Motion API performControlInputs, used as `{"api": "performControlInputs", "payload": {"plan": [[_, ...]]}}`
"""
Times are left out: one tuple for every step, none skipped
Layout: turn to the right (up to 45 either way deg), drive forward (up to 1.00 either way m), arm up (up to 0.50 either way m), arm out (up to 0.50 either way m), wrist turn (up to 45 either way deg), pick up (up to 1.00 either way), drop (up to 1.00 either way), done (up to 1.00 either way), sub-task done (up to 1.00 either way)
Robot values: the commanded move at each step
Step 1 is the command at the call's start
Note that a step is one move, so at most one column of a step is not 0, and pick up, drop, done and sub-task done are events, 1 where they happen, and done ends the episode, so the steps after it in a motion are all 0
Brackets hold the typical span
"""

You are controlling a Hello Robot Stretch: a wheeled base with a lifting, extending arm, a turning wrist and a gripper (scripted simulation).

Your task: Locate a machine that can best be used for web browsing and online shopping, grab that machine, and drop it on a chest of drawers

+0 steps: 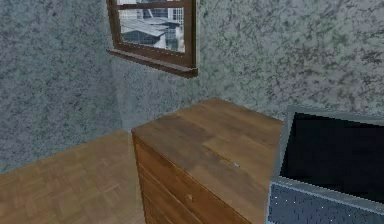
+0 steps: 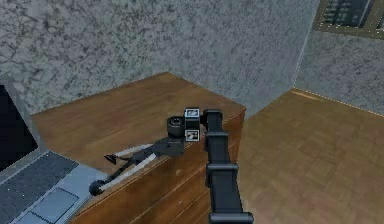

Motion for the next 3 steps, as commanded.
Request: {"api": "performControlInputs", "payload": {"plan": [[0.0,0.0,0.1,0.0,0.0,0.0,0.0,0.0,0.0],[0.0,0.0,0.0,-0.08,0.0,0.0,0.0,0.0,0.0],[0.0,0.0,0.0,0.0,0.0,0.0,0.0,1.0,0.0]]}}
